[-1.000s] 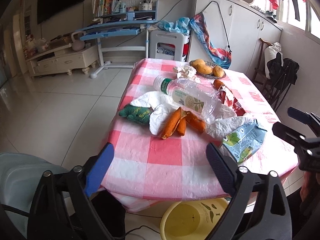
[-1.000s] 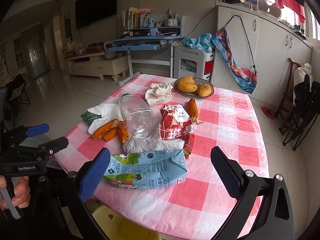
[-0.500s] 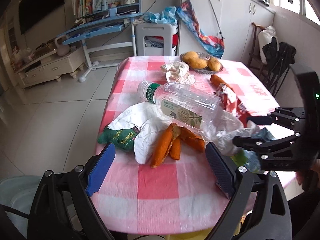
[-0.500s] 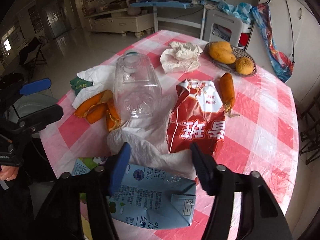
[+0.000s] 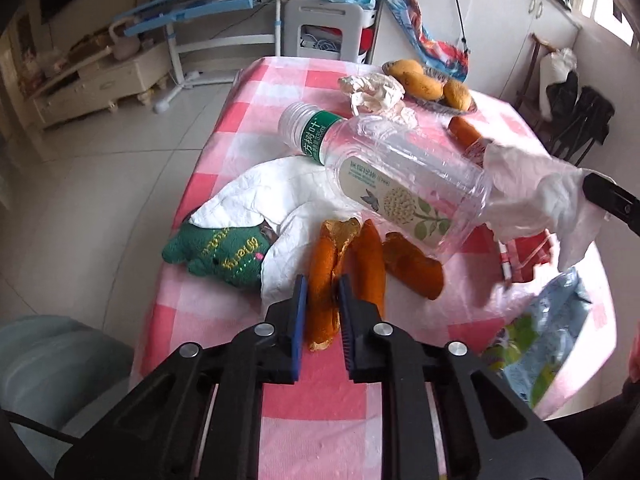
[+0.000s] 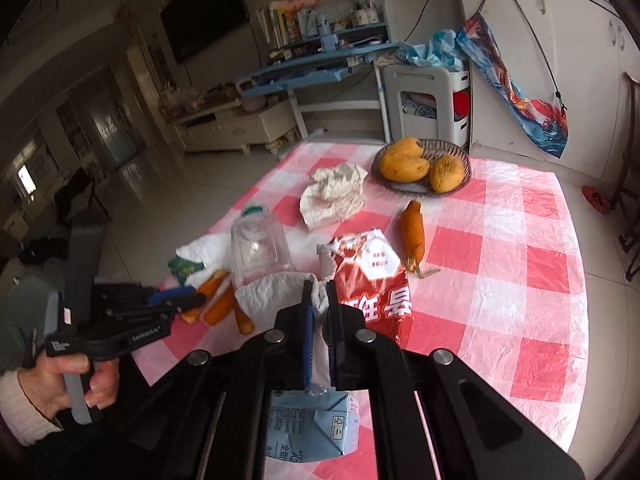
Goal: Collect trash
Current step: 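Grasp the orange carrot peel with the left tool while the right tool grasps the white plastic bag, then carry both over the yellow basin and open both tools to drop them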
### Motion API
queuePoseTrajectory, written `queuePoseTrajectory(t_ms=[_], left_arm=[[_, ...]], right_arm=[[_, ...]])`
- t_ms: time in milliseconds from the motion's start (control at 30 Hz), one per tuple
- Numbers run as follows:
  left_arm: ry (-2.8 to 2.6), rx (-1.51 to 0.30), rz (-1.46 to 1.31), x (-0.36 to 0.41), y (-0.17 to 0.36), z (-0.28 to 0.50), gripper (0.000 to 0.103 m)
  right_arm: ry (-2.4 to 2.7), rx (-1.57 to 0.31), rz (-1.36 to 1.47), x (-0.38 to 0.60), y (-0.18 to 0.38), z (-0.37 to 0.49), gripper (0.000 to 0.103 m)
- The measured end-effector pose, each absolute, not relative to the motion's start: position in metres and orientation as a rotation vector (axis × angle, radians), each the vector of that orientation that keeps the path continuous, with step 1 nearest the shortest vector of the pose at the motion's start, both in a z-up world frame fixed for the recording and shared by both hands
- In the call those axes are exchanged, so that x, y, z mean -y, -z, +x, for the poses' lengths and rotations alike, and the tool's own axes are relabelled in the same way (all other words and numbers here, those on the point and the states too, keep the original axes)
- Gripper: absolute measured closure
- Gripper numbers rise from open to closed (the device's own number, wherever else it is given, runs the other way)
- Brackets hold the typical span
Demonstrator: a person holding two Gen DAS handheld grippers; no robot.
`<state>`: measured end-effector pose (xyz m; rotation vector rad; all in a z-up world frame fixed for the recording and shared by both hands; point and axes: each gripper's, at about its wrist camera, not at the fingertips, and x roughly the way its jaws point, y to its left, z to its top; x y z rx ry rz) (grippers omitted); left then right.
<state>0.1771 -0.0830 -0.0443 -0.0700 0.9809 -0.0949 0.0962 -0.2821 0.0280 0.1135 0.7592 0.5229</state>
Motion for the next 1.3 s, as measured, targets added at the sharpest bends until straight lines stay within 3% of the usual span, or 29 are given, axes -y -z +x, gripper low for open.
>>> queuePoseTrajectory(t_ms=[367,667,833,1167,1233,1267,1300], left_arm=[[0.153,-0.84,-0.136,0.074,0.011,0.134,0.088],[0.14,-0.839,-0.176,0.06,0.01,0.104,0.088],[0.158,-0.846,-0.172,0.061,0.013,0.073,0.088],[0.225,-0.906,-0.12,0.084,0.031,0.021,0.088],[0.242,-0.929,-0.105,0.092,0.038,0.011,0.088],[0.248,-0.94,-0.095,0.096,0.042,0.008,0.088],[0.254,-0.953,-0.083,0.1,0.046,0.004,0.088]], right_arm=[[-0.629,-0.675,0.285,0.299,-0.052,0.078,0.097],[-0.761,-0.652,0.284,0.281,-0.052,0.004,0.097],[-0.897,-0.782,0.237,0.258,-0.036,-0.027,0.097],[-0.836,-1.076,-0.119,0.19,0.018,-0.054,0.096],[-0.789,-1.106,-0.125,0.19,0.024,-0.048,0.082],[-0.765,-1.108,-0.112,0.193,0.026,-0.045,0.058],[-0.74,-1.094,-0.101,0.197,0.023,-0.043,0.042]])
